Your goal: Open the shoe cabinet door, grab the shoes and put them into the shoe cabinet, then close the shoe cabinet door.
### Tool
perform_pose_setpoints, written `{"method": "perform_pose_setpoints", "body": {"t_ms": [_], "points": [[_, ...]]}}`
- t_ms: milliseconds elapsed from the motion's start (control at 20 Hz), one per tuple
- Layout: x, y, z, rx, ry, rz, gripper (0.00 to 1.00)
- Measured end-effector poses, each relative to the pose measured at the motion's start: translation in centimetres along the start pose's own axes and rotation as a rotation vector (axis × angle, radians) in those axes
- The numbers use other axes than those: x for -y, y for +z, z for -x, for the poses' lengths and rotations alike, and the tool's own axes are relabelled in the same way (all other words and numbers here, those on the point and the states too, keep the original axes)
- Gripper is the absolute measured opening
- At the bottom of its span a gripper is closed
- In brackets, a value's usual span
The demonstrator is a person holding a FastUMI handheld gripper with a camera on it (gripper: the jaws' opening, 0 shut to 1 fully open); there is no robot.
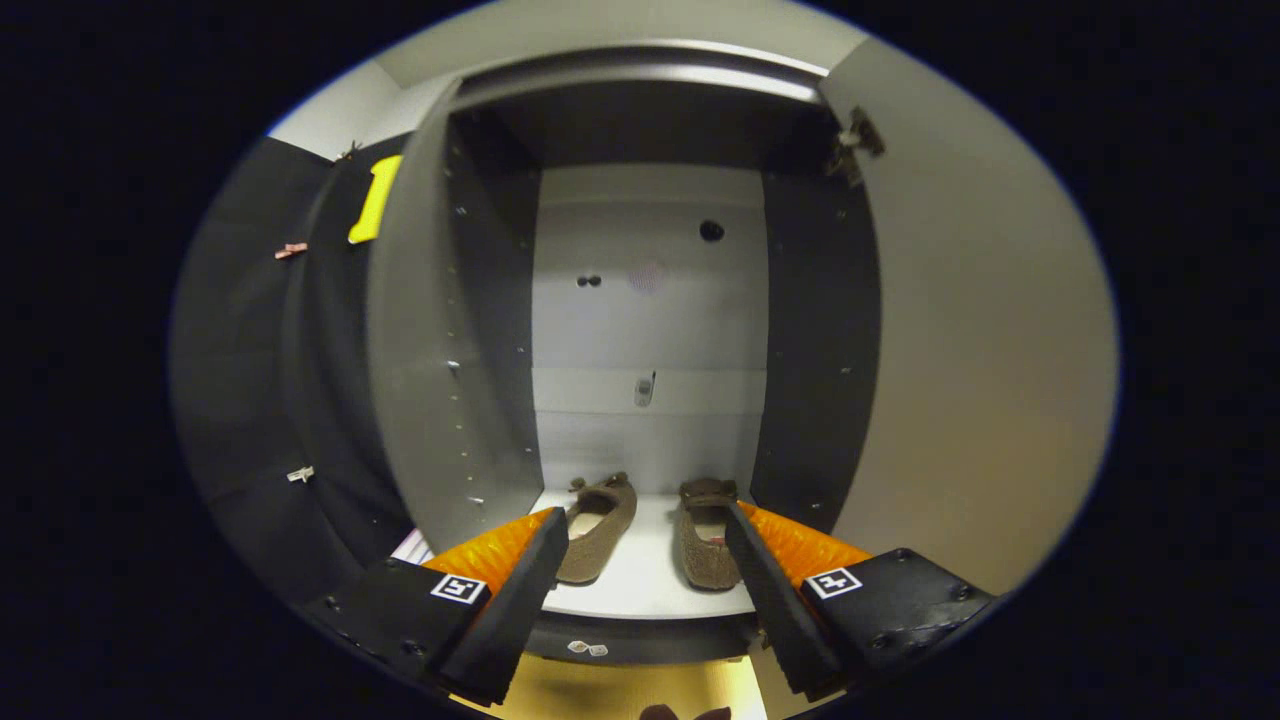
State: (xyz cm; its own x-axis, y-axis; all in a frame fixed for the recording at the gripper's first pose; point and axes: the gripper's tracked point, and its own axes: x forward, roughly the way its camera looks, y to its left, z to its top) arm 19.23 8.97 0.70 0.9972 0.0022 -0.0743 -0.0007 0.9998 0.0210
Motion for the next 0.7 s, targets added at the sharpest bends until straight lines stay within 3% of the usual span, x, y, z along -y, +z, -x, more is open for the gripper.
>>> {"method": "perform_pose_setpoints", "body": {"t_ms": [300, 700], "points": [[-0.9, 1.8, 10.1, 0.072, 0.055, 0.014, 0.98], [5.0, 3.0, 20.3, 0.109, 0.028, -0.027, 0.98]]}}
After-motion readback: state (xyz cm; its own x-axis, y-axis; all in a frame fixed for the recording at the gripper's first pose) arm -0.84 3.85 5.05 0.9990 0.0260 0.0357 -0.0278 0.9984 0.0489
